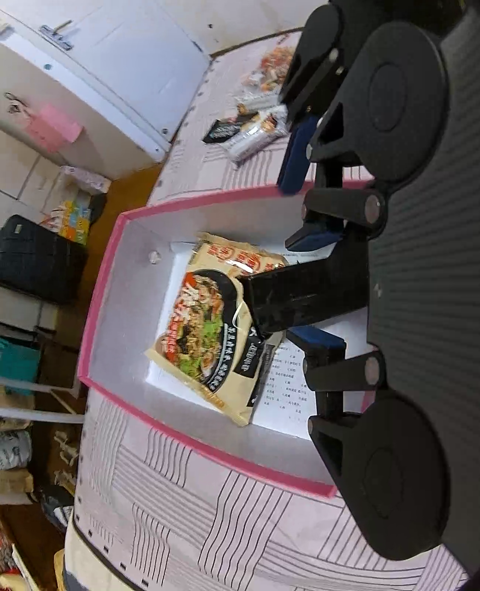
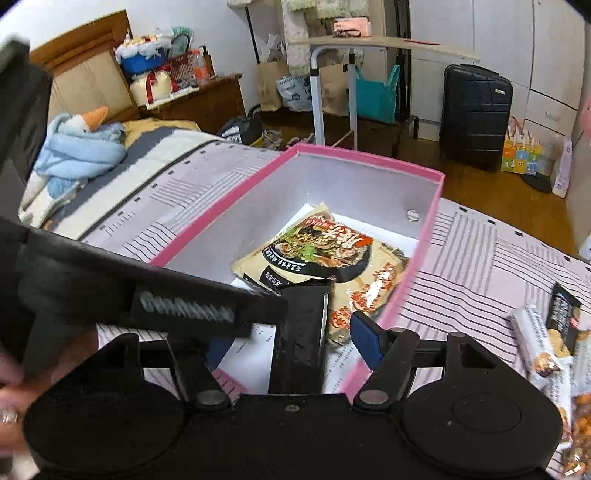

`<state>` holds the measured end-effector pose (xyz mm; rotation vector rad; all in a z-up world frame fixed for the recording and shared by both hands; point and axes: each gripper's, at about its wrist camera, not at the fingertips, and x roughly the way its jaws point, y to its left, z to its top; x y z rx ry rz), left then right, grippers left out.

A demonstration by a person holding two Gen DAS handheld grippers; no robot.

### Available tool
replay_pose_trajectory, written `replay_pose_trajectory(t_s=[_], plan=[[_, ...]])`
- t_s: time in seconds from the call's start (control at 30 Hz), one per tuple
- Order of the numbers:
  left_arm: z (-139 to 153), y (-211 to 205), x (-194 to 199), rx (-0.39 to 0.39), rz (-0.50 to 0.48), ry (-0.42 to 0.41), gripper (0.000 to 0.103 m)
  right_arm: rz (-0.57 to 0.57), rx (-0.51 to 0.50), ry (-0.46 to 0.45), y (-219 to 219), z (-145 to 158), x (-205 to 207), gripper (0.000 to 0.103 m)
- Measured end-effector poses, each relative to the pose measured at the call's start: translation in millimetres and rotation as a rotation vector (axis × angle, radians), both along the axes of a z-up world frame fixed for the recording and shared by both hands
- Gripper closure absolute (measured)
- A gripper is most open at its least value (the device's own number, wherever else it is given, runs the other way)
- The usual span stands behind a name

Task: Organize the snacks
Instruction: 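Open the left tool to release the black bar into the box, then reach the right tool to a white biscuit bar and grasp it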

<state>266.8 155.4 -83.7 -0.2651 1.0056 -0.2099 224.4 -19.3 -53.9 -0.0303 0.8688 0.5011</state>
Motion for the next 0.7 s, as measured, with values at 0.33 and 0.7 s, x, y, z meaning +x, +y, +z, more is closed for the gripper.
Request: replay_pose_trajectory(t_s=[0.33,0.7], plan=[[73.7,-18.4,-45.6,0.058,-0.06,-0.138,0.056,-0.068,-0.025,-0.099,-85.4,71.8,-53.4,0.03],[125.1,-80.5,-76.5,0.096,-0.182,-0.213,0.054,-0.069,0.003,-0.187,-159.0,101.5,-94.5,0.029]])
